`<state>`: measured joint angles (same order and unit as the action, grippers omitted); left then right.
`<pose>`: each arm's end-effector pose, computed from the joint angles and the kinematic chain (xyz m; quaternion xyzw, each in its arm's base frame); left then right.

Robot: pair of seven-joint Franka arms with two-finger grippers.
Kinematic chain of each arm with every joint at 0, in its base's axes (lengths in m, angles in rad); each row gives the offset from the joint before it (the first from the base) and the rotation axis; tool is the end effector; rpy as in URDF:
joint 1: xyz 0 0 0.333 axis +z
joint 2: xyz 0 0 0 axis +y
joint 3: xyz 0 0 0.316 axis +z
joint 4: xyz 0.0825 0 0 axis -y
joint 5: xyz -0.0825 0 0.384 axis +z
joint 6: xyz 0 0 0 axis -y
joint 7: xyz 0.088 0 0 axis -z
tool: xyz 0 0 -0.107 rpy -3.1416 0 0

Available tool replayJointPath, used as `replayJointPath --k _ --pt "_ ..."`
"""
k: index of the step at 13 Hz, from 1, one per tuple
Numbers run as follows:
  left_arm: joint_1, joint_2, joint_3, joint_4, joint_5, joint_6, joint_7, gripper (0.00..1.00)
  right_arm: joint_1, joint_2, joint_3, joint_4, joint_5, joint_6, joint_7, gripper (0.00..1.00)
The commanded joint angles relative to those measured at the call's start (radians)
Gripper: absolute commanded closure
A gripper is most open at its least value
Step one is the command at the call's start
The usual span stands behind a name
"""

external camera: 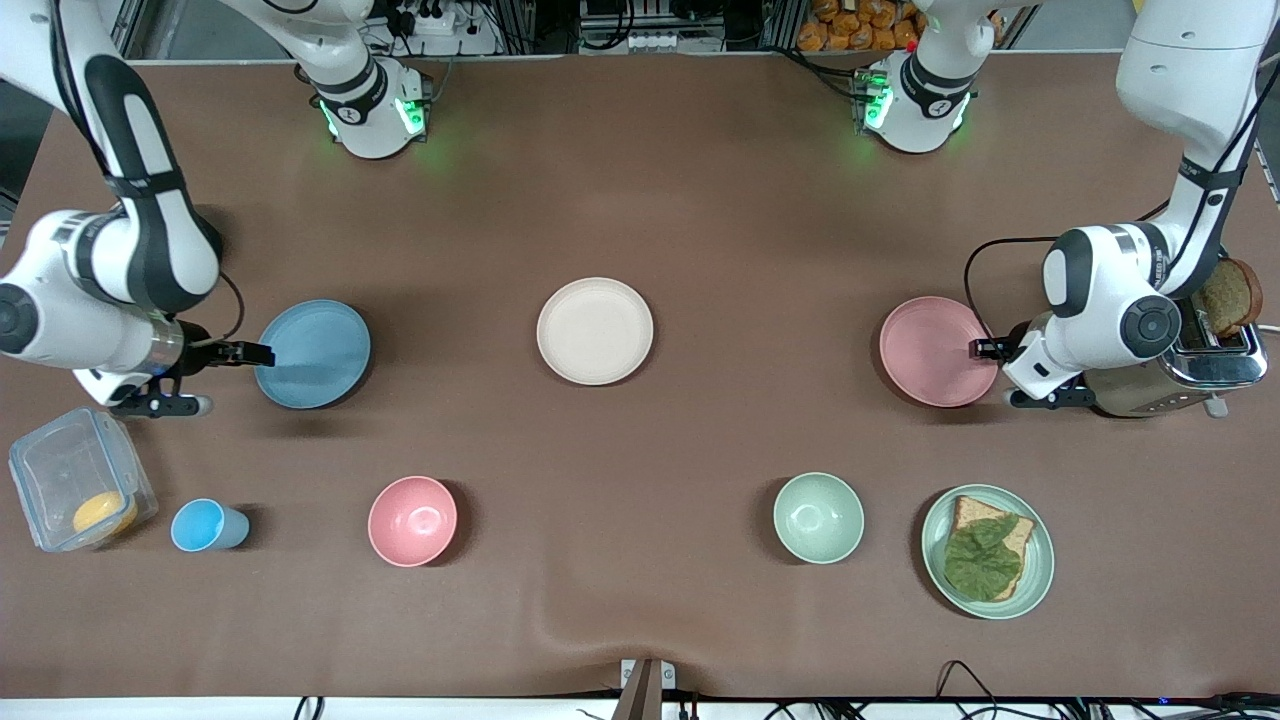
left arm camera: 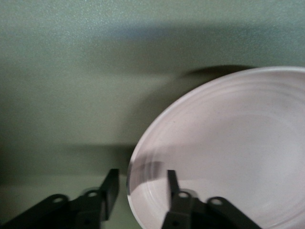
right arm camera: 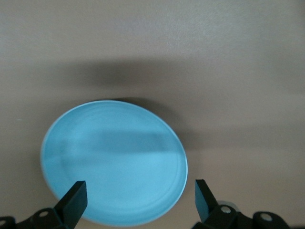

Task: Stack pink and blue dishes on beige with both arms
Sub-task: 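Grip and lift the pink plate while the right gripper reaches the blue plate, then set the pink plate on the beige plate while the right gripper grips blue plate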

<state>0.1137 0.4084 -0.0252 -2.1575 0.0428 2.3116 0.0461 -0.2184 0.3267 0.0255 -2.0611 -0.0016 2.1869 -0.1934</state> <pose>0.5356 0.0480 0.1874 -0.9919 -0.0051 0.1269 0.0002 0.5568 -0.1090 0.2599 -0.9950 -0.0005 0.0977 0.0227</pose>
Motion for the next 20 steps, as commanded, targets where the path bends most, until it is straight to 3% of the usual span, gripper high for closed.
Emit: replayJointPath --k 1,4,9,11,12,16,20 --pt "0.006 0.001 -0.004 -0.001 0.011 0.011 0.009 0.71 -0.068 0.031 0.016 -0.088 -0.012 0.163 -0.107 0.00" --pt "0.007 0.004 -0.004 0.002 0.009 0.011 0.009 1.00 -0.078 0.064 0.017 -0.102 -0.009 0.195 -0.118 0.04" --pt "0.006 -0.022 -0.034 0.013 -0.007 -0.017 0.014 1.00 -0.096 0.094 0.022 -0.103 -0.002 0.195 -0.124 0.63" --pt "0.004 -0.078 -0.091 0.047 -0.105 -0.136 0.012 1.00 -0.096 0.094 0.022 -0.103 0.000 0.194 -0.150 0.93" --pt "0.004 -0.103 -0.117 0.086 -0.132 -0.218 0.000 1.00 -0.096 0.092 0.022 -0.102 0.000 0.192 -0.152 1.00" --pt "-0.006 -0.112 -0.264 0.306 -0.155 -0.469 -0.165 1.00 -0.095 0.092 0.022 -0.093 0.015 0.179 -0.152 1.00" --pt "-0.058 -0.073 -0.458 0.419 -0.155 -0.503 -0.508 1.00 -0.091 0.072 0.025 -0.021 0.021 0.049 -0.153 1.00"
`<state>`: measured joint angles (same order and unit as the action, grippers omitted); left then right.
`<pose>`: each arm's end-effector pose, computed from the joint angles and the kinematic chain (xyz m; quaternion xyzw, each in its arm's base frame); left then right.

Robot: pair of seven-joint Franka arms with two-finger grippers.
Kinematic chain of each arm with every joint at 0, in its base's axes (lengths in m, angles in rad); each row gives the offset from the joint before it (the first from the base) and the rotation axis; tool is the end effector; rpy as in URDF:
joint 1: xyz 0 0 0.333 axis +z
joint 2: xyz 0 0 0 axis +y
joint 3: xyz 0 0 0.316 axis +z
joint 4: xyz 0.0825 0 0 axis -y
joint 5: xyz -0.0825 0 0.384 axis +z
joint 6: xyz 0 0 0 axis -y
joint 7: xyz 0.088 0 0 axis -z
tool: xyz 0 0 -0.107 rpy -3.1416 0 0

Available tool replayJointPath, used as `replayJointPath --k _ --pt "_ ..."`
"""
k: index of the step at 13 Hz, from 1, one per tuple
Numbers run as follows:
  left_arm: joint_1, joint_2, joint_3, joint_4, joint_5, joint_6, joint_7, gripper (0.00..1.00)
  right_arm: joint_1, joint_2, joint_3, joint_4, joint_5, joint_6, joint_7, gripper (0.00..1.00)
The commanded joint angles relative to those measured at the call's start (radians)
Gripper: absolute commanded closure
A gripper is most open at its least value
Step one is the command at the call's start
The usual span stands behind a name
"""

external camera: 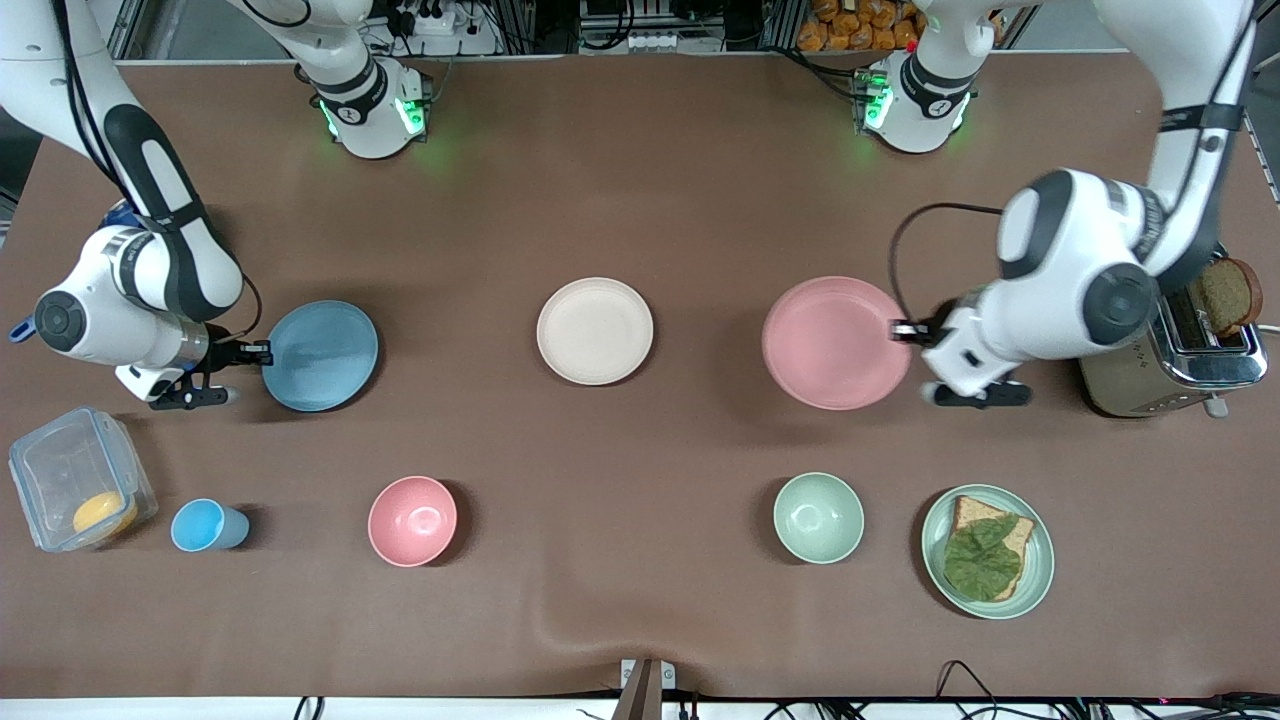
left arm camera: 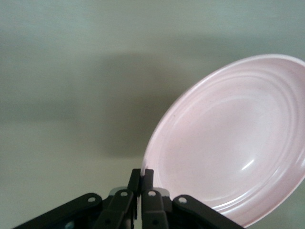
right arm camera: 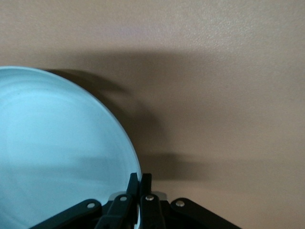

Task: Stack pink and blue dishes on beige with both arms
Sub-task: 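Set the pink plate on the beige plate while the right gripper grips blue plate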

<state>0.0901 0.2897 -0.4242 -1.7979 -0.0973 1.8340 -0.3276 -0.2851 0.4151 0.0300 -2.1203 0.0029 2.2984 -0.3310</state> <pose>0.5706 -0.1900 0.3842 0.9878 0.0157 -0.1420 0.0617 0.5322 -0.1385 0.1957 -0.9923 -0.0360 0.1110 0.0409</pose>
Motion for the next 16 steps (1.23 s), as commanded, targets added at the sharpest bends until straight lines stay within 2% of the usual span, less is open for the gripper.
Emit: replayJointPath --k 1,3,6,11,14,16 --pt "-0.079 0.077 -0.074 0.104 -0.016 -0.025 -0.204 1.00 -0.025 -0.021 0.021 0.060 0.032 -0.103 -0.016 1.00" --pt "-0.183 0.129 -0.074 0.168 -0.019 -0.019 -0.333 1.00 -0.020 -0.038 0.021 0.114 0.066 -0.203 -0.016 1.00" --pt "-0.285 0.205 -0.074 0.222 -0.029 0.023 -0.459 1.00 -0.017 -0.045 0.021 0.224 0.098 -0.368 -0.014 1.00" --pt "-0.404 0.308 -0.071 0.212 -0.065 0.223 -0.530 1.00 0.023 -0.045 0.021 0.417 0.138 -0.615 0.003 1.00" --pt "-0.443 0.360 -0.070 0.200 -0.056 0.281 -0.550 1.00 0.059 -0.048 0.030 0.488 0.140 -0.694 0.087 1.00" --pt "-0.461 0.385 -0.068 0.177 -0.055 0.342 -0.550 1.00 0.084 -0.059 0.039 0.496 0.140 -0.705 0.141 1.00"
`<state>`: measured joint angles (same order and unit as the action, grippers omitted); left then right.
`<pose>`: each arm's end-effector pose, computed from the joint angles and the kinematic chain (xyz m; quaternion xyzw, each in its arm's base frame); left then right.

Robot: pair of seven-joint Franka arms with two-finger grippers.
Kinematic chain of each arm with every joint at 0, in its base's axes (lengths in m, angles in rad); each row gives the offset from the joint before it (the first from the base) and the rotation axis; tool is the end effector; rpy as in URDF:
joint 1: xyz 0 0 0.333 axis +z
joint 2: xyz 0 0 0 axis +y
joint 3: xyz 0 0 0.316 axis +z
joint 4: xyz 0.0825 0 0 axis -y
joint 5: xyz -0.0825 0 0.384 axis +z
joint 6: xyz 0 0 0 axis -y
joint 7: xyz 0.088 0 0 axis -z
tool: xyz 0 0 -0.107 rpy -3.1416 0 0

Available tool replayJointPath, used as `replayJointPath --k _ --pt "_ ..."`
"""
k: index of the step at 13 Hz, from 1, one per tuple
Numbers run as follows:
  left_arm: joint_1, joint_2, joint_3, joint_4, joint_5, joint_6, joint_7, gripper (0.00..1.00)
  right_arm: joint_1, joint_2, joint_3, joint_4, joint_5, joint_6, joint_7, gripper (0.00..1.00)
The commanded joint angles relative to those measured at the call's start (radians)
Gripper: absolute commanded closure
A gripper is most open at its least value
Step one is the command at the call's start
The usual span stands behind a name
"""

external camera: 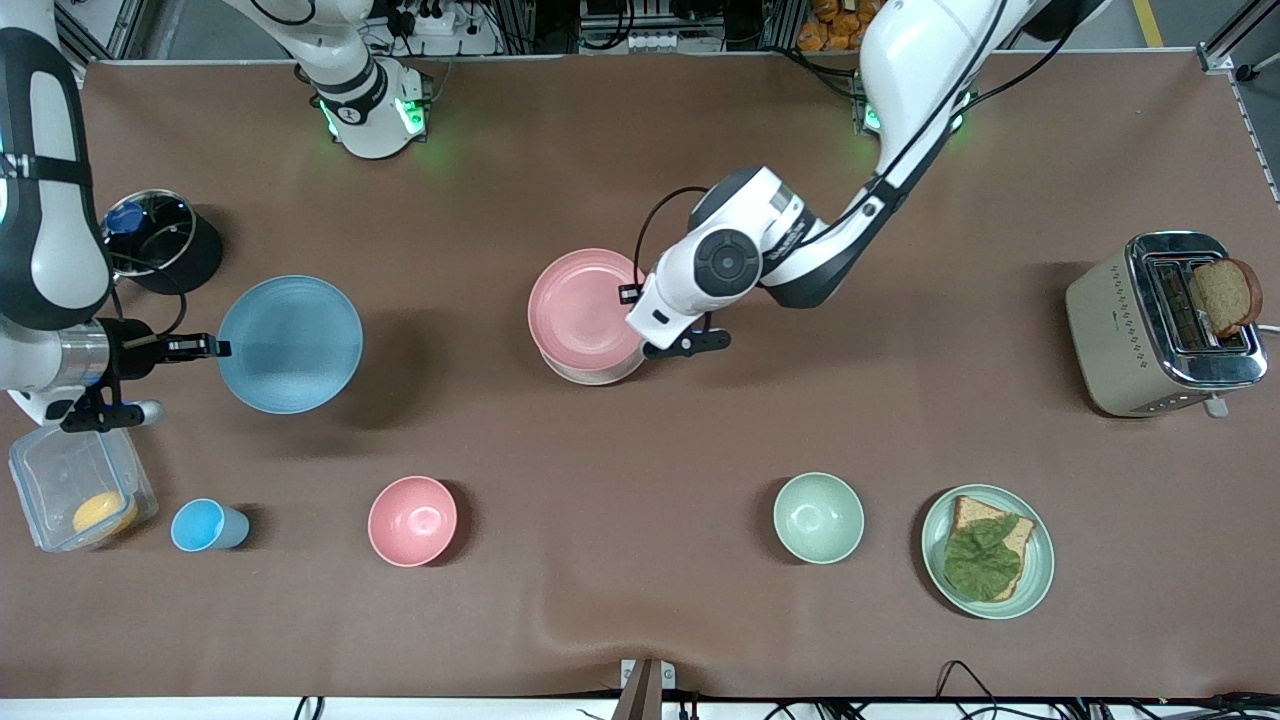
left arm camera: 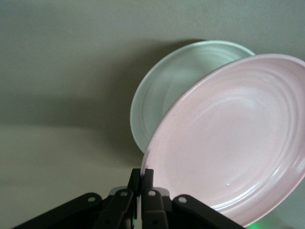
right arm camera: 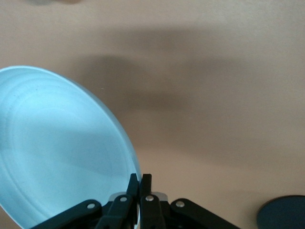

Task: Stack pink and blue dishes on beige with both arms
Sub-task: 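Set the pink plate on the beige plate while the right gripper grips blue plate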

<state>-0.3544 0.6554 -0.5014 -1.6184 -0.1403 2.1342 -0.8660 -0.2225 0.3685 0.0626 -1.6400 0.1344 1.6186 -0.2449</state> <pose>0.4759 -0.4889 0.2768 0.9743 0.0832 -0.1792 0.1084 0.6085 -0.0879 0.3792 -0.9779 -0.0256 0.1736 0.1138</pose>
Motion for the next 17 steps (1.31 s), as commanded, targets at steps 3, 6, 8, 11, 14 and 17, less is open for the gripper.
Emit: replayJointPath --k 3,6,8,11,14,17 --pt "-0.020 0.058 0.009 -0.005 0.043 0.064 -0.011 1.00 0.055 -0.023 0.005 0.015 0.045 -0.025 0.096 1.00" --pt "-0.018 0.070 0.018 -0.018 0.059 0.070 -0.011 1.00 0.058 -0.023 0.005 0.015 0.048 -0.025 0.102 1.00" --pt "-0.020 0.073 0.020 -0.017 0.061 0.078 -0.011 1.00 0.061 -0.023 0.006 0.015 0.048 -0.025 0.102 1.00" --pt "-0.020 0.089 0.020 -0.017 0.062 0.108 -0.010 1.00 0.086 -0.030 0.006 0.009 0.051 -0.025 0.134 1.00" --pt "-0.020 0.101 0.020 -0.012 0.068 0.121 -0.011 1.00 0.095 -0.030 0.006 0.009 0.053 -0.023 0.139 1.00" --pt "-0.020 0.118 0.021 -0.003 0.065 0.122 -0.011 0.22 0.101 -0.030 0.006 0.009 0.053 -0.023 0.142 1.00"
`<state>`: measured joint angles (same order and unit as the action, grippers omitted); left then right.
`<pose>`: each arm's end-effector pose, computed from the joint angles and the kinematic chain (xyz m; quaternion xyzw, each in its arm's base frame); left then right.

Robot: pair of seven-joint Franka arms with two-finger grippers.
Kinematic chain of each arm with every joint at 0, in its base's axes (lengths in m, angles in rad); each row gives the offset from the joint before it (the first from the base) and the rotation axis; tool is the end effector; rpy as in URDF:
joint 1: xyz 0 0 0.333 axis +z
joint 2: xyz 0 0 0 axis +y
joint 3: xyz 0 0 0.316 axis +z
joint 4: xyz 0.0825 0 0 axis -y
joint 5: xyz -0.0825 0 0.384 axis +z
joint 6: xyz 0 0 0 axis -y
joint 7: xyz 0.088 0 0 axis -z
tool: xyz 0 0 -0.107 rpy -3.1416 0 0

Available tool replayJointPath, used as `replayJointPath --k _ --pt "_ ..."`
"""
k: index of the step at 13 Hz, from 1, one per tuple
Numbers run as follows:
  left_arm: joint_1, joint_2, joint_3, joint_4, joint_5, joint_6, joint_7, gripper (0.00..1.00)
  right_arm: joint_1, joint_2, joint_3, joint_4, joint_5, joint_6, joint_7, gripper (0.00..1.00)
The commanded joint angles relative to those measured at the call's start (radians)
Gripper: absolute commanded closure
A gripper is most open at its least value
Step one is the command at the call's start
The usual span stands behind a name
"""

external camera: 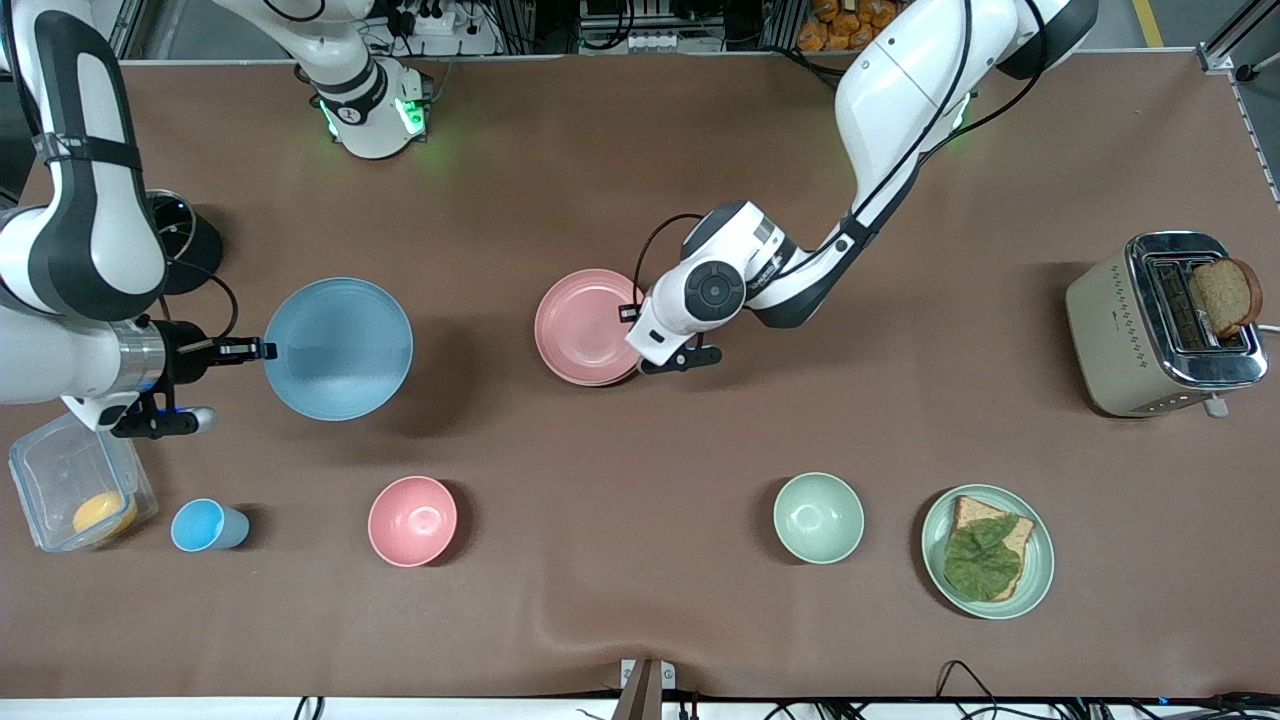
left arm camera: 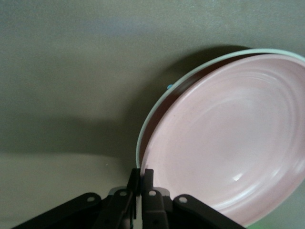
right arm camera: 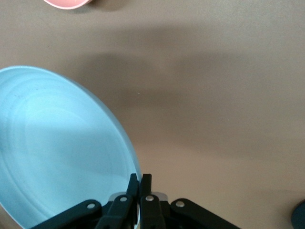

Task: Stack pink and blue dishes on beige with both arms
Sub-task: 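Release the pink plate while the right gripper carries the blue plate over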

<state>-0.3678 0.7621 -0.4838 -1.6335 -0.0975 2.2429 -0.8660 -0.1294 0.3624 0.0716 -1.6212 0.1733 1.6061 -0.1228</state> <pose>0.4754 -0.4871 0.2084 0.9746 0.0901 -0.1776 0.1023 0.6168 -0.0221 0.3912 -0.9775 -0.0127 0.1770 0.1136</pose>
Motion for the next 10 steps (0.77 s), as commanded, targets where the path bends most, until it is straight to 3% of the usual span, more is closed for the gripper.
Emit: replayJointPath --k 1,5,10 --pt "-0.005 0.010 0.004 0.014 0.022 0.015 -0.013 0.00 0.010 -0.023 -0.003 -0.009 0.014 -0.011 0.020 1.00" --pt "0.007 -0.038 0.004 0.027 0.021 0.004 -0.030 0.00 0.045 -0.025 0.000 -0.011 0.015 -0.009 0.093 1.00" --pt "0.162 -0.320 0.002 0.027 0.025 -0.254 -0.015 0.00 0.151 -0.025 0.000 -0.014 0.029 0.004 0.250 1.00"
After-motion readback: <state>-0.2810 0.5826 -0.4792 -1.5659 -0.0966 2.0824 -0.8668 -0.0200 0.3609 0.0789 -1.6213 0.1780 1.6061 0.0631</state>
